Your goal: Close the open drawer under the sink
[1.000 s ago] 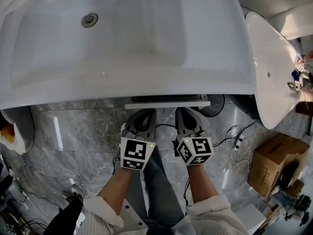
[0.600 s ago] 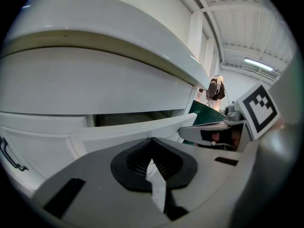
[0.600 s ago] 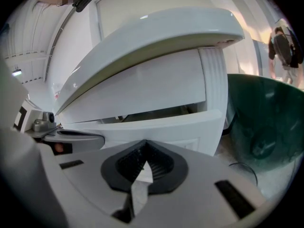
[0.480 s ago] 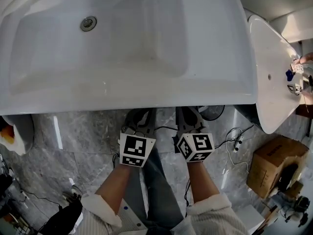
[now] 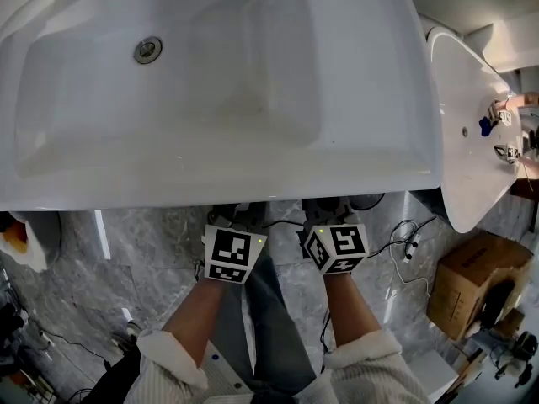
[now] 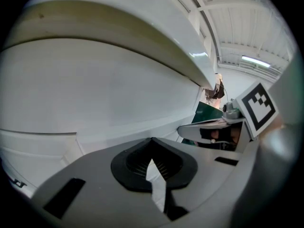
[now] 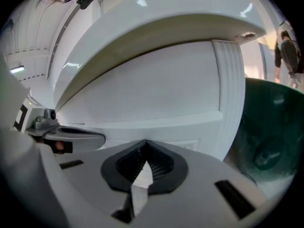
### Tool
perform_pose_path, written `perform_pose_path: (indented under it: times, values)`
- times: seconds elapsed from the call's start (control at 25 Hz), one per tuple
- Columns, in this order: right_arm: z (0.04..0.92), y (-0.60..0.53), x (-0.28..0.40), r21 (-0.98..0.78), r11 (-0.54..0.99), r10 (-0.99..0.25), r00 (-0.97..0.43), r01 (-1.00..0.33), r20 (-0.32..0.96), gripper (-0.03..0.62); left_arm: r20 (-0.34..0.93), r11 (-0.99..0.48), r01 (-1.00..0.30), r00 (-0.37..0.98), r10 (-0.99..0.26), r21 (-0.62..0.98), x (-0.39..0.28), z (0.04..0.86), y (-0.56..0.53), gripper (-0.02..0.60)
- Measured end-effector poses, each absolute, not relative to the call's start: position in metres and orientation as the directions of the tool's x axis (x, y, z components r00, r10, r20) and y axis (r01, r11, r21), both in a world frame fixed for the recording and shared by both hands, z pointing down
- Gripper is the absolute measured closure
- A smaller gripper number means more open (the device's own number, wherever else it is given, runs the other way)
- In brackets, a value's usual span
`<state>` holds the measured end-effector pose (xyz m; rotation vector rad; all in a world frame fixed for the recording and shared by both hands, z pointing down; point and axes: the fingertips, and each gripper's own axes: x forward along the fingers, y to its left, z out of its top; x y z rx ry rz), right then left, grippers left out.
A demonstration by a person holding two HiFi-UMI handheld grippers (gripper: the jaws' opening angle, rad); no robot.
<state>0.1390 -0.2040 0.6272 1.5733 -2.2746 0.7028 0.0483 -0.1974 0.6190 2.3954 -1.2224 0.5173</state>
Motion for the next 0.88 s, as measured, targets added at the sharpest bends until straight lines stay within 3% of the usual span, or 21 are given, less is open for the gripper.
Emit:
perform_pose_path:
  times: [0.88]
  values:
    - [0.590,-0.166,0.133,-0.220,0.267,-0.806,-0.343,-0.938,0.483,0.583,0.474,-0.554,-0.809,0.572,-0.669,0.195,0.048,0.576,-0.162,0.566]
